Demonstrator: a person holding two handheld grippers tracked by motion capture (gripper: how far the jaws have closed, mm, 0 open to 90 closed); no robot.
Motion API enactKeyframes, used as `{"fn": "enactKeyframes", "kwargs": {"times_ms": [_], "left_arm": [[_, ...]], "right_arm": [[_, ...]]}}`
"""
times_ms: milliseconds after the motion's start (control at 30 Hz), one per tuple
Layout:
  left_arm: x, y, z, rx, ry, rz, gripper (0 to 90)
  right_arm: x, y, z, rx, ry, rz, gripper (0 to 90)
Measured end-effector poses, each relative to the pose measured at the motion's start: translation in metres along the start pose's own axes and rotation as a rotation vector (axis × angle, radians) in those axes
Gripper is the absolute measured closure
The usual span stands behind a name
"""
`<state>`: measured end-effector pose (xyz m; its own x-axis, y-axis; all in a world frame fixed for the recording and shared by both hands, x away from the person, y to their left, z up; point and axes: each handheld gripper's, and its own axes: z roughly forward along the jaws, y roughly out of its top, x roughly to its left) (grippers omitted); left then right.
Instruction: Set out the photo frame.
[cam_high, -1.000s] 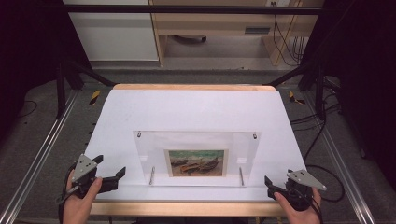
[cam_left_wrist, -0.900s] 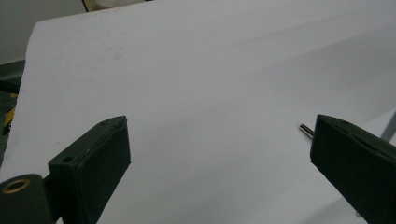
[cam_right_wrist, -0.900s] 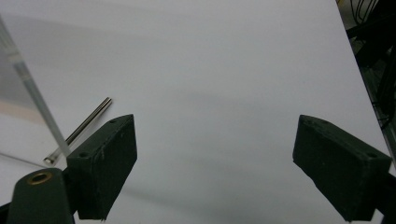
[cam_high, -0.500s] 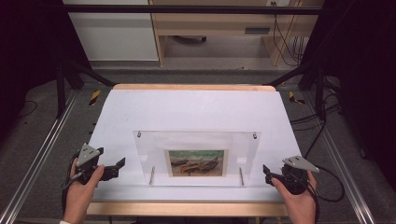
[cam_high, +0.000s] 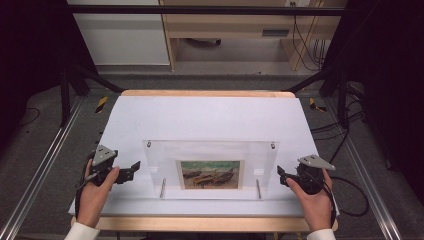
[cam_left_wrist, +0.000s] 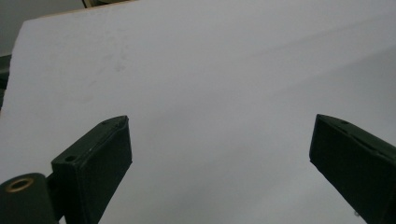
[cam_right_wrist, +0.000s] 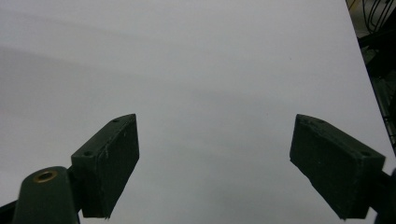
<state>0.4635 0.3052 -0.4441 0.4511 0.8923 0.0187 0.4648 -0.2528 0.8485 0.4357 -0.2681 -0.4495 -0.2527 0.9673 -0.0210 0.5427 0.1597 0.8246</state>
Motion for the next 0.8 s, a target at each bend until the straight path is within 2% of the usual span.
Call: {"fn": "enactKeyframes", "kwargs": {"times_ms": [300,433,667,733,800], "left_arm": [[0.000,0.007,0.019,0.016,-0.013,0.008,5.4],[0.001,0.009,0.028,0.026,-0.016,-0.002,5.5],[0.008,0.010,0.040,0.066,-0.005,-0.022,5.5],[0.013,0.011,0.044,0.099,0.002,-0.041,5.5],[0.015,0.011,0.046,0.110,0.010,-0.035,5.5]], "right_arm": [[-0.005,0.007,0.016,0.009,0.025,0.018,15.8],[-0.008,0.010,0.020,0.004,0.029,0.029,15.5],[-0.011,0.018,0.032,0.022,0.039,0.058,13.2],[-0.012,0.020,0.037,0.036,0.044,0.068,12.4],[-0.011,0.022,0.041,0.048,0.041,0.076,12.0]]}}
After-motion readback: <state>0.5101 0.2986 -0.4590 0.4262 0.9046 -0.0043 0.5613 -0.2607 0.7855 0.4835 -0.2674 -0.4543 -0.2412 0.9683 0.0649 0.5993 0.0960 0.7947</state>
